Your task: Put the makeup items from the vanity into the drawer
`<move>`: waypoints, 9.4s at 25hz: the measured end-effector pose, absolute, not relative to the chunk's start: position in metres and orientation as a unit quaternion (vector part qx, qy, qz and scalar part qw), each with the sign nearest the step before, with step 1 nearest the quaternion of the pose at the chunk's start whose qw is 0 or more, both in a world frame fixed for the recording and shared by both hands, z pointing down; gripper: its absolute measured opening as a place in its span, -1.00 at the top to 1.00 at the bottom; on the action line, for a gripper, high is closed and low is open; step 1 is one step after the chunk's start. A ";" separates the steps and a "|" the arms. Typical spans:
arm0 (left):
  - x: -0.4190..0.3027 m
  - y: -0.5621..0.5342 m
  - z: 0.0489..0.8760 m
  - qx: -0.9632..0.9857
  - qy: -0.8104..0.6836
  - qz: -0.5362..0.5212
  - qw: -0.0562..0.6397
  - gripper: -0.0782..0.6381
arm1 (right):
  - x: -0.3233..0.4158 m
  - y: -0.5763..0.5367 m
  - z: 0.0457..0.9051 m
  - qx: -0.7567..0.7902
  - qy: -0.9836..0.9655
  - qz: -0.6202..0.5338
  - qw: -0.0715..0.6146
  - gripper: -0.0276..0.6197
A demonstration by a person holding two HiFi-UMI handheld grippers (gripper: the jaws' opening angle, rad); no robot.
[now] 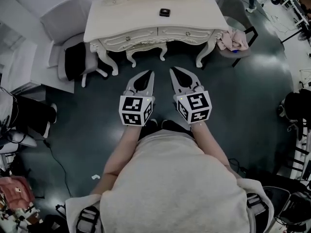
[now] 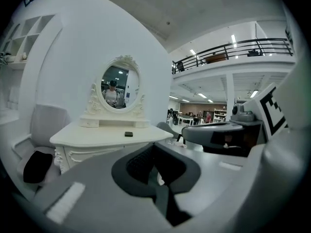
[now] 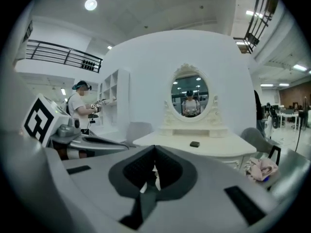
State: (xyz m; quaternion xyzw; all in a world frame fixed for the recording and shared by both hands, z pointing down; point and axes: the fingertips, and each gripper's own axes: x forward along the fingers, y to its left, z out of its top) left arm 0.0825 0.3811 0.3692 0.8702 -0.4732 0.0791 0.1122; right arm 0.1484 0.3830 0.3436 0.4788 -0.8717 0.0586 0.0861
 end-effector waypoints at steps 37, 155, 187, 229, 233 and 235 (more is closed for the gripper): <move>0.037 0.169 0.376 0.880 -0.446 0.044 0.157 0.76 | 0.104 0.191 0.366 0.462 -0.878 0.113 0.059 0.89; 0.026 -0.136 0.480 0.822 -0.452 0.104 0.331 0.76 | 0.120 -0.129 0.506 0.252 -0.913 0.082 0.310 -0.15; -0.157 -0.206 0.490 0.785 -0.526 0.072 0.319 0.56 | -0.042 -0.171 0.452 0.352 -0.901 0.080 0.242 -0.15; -0.152 -0.188 0.523 0.768 -0.544 0.112 0.319 0.51 | -0.037 -0.176 0.453 0.344 -0.904 0.105 0.229 -0.15; -0.151 -0.179 0.524 0.768 -0.544 0.113 0.318 0.51 | -0.045 -0.174 0.453 0.327 -0.911 0.103 0.228 -0.15; -0.150 -0.176 0.524 0.768 -0.544 0.114 0.318 0.51 | -0.050 -0.173 0.451 0.315 -0.915 0.103 0.229 -0.15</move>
